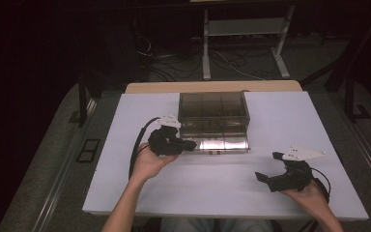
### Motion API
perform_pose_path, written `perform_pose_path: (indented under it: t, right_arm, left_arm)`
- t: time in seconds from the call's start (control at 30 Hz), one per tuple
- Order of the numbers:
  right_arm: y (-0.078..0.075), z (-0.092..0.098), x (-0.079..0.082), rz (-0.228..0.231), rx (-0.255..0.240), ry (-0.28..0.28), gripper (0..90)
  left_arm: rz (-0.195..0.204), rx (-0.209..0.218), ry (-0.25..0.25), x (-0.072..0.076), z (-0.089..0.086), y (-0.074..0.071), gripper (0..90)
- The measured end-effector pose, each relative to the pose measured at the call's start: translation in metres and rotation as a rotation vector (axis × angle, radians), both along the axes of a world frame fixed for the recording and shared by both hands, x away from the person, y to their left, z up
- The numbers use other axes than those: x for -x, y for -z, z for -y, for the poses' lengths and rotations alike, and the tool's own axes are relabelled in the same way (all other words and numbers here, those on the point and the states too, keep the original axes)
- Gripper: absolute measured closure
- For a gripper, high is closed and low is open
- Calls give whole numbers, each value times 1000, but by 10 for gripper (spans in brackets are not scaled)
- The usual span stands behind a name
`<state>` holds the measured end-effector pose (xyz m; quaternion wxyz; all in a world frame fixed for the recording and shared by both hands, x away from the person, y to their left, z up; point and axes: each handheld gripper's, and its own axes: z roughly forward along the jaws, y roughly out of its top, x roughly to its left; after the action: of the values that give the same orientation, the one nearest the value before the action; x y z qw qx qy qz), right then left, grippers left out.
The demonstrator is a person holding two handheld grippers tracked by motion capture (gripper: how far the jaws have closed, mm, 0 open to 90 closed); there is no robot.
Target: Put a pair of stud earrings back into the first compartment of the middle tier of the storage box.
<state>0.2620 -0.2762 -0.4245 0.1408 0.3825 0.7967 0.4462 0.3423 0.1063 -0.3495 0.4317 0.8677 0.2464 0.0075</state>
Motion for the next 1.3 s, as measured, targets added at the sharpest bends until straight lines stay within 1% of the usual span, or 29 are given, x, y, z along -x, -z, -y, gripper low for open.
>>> perform_pose_path:
  t: [0.13,0.27,0.3,0.4,0.43,0.53,0.57,0.6,0.63,0.67,0.77,0.83,0.93,1.07,1.23,1.3]
  right_arm:
    - [-1,2,0,6,-3,5,0]
    - [-1,3,-1,10,-4,8,0]
    - [-1,3,-1,10,-2,8,0]
    - [-1,2,0,4,-6,9,0]
    - [0,2,0,10,-4,7,0]
    - [0,1,0,9,-1,6,0]
    - [0,1,0,8,0,5,0]
    - [0,1,0,8,0,5,0]
    - [0,1,0,7,-1,5,0]
    - [0,1,0,7,-2,5,0]
    - [0,1,0,7,-2,4,0]
    - [0,1,0,7,0,3,0]
    - [0,1,0,6,1,2,0]
    - [0,1,0,6,1,2,0]
    - [0,0,0,5,4,-1,0]
    - [0,0,0,7,5,-1,0]
  left_arm:
    - [8,-11,-6,-7,-1,-2,856]
    - [11,-7,-16,-12,-3,-5,856]
    - [8,-3,-25,-13,-3,-5,856]
    - [20,-7,-28,-17,-3,-8,856]
    - [21,-10,-30,-19,-3,-9,856]
    - [30,-7,-41,-22,-2,-10,856]
    - [39,-4,-43,-24,-2,-10,856]
    - [36,-4,-48,-24,-1,-10,856]
    - [40,-2,-54,-25,0,-9,856]
    - [46,-13,-50,-26,0,-7,856]
    - [49,-29,-53,-29,2,-4,856]
    - [48,-29,-61,-29,3,-2,856]
    - [49,-35,-56,-31,5,0,856]
    - [51,-56,-55,-32,8,5,856]
    - [45,-61,-66,-34,7,10,856]
    - [46,-52,-71,-35,7,13,856]
